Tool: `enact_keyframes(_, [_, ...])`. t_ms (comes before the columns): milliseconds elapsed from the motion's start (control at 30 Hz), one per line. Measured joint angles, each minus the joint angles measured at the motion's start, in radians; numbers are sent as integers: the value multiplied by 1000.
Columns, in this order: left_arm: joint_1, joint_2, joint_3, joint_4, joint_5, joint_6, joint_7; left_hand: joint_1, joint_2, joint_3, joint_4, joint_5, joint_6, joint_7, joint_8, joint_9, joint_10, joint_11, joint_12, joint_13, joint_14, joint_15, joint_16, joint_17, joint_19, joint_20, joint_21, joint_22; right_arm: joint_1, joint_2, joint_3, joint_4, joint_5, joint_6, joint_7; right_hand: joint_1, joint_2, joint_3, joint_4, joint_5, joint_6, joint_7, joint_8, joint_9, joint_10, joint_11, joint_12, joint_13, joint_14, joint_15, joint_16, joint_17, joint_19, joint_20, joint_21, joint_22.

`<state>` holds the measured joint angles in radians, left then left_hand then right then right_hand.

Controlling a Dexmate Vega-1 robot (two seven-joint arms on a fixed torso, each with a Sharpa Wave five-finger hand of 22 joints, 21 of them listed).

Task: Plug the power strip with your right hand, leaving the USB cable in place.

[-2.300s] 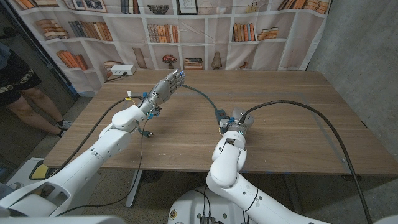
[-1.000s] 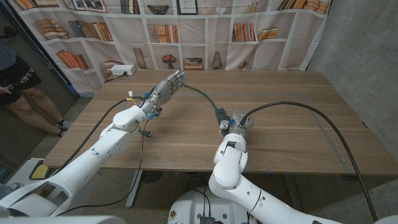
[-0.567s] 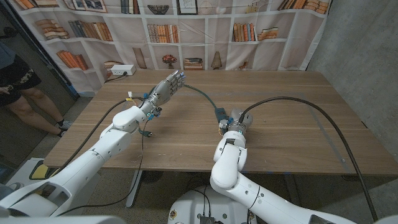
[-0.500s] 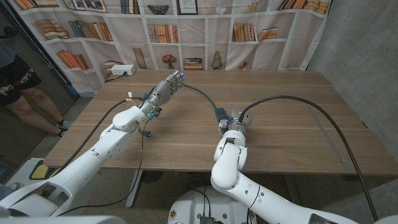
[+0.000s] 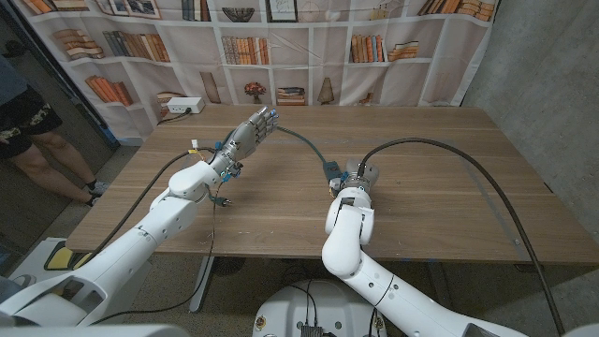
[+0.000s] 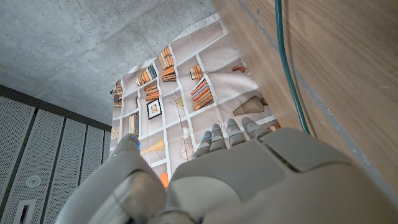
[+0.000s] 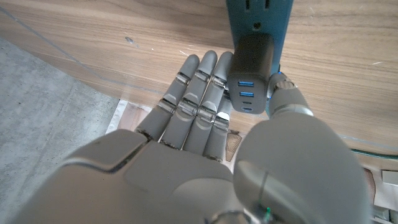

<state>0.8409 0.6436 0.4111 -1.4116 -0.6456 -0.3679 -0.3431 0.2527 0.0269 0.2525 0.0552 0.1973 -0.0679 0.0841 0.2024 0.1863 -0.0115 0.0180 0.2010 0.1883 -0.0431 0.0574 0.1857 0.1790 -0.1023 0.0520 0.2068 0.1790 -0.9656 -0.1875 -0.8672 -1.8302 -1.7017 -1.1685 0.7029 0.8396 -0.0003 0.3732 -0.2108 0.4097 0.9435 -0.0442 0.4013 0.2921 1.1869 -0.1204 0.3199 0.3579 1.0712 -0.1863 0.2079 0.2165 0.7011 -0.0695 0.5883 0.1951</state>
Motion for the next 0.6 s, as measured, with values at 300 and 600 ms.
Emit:
enact_keyframes(300, [4, -1, -1, -5, 0, -5, 0, 4, 4, 0, 0, 0, 0, 0, 0, 0, 0, 0, 0, 0, 0, 0, 0, 0, 0, 0, 0, 0, -29, 26, 65, 6, -53, 103, 62, -34, -35, 86, 86, 67, -1, 2, 35, 37, 20, -9, 21, 49, 20, -9, 8, 5, 0, 0, 7, -5])
enact_keyframes(600, [5, -3, -1, -5, 0, -8, 1, 4, 4, 0, 0, 0, 0, 0, 0, 0, 0, 0, 0, 0, 0, 0, 0, 0, 0, 0, 0, 0, -30, 25, 97, 2, -70, 165, 92, -39, -64, 124, 124, 103, 10, 13, 66, 66, 42, -12, 44, 88, 35, -14, 8, 9, -5, 5, 12, -5])
